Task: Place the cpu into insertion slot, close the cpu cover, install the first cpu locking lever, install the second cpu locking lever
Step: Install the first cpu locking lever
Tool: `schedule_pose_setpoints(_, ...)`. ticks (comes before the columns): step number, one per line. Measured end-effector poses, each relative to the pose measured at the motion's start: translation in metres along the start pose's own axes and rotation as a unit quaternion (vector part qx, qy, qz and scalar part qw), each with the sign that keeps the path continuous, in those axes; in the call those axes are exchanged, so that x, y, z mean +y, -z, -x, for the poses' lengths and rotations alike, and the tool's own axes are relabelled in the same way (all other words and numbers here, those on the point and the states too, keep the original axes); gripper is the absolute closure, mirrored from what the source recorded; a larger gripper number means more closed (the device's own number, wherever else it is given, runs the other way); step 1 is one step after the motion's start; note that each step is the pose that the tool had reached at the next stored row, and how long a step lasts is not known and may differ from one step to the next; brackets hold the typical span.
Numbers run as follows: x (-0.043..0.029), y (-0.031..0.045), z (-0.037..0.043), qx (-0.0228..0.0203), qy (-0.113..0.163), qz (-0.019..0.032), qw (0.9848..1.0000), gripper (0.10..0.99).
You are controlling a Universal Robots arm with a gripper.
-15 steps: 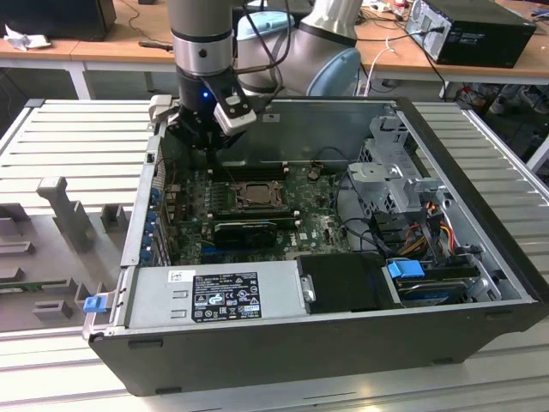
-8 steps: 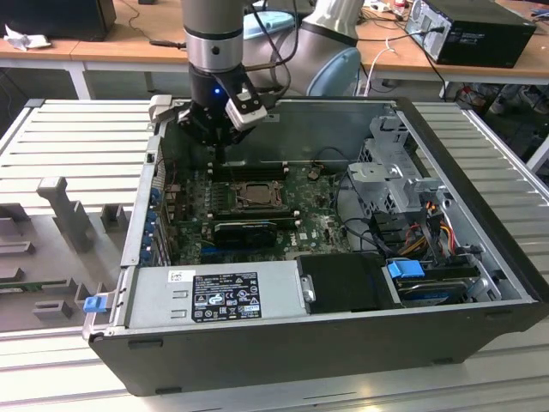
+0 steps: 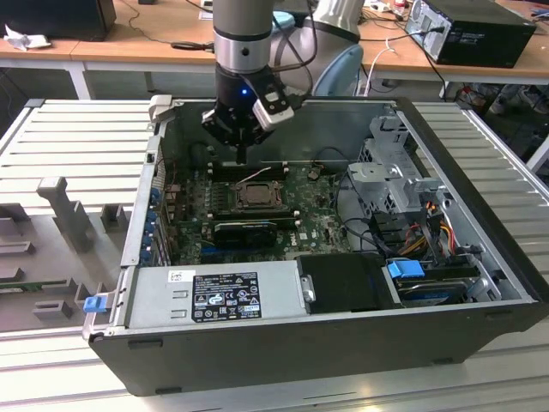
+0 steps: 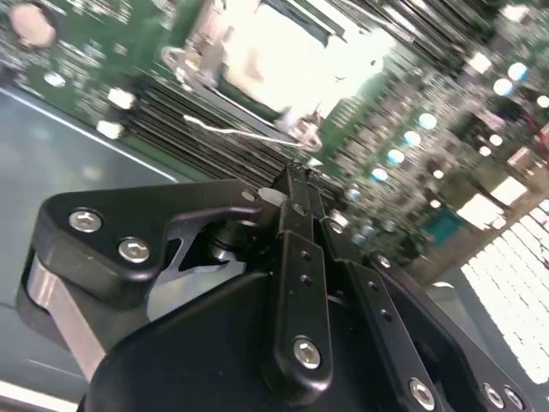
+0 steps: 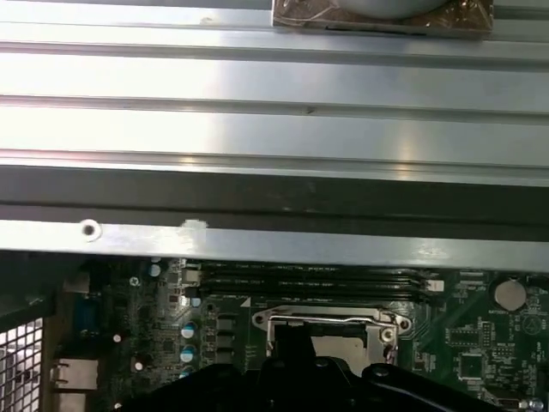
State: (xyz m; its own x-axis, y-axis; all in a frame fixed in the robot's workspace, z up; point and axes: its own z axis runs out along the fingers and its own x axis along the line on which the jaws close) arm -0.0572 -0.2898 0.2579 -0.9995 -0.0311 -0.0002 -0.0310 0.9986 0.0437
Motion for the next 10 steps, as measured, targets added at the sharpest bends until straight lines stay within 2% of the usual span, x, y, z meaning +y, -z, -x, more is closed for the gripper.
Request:
schedule_pose_setpoints(3, -0.0004, -0.0003, 0.0134, 0.0001, 0.0, 0.0002, 1.0, 0.98)
schedule_pose_setpoints(4, -0.0006, -0.0003, 0.0162, 0.0, 0.0, 0.0047, 1.0, 0.98)
schedule_pose_setpoints(5, -0.0007, -0.0005, 0.0167, -0.0006, 0.0, 0.0218, 0.9998, 0.98)
schedule_pose_setpoints(6, -0.001, -0.0005, 0.0168, -0.0009, 0.0, 0.0313, 0.9995, 0.98)
schedule_pose_setpoints(7, -0.0012, -0.0008, 0.0169, -0.001, 0.0, 0.0363, 0.9993, 0.98)
schedule_pose_setpoints(10, -0.0015, -0.0057, 0.017, -0.001, 0.0, 0.037, 0.9993, 0.98)
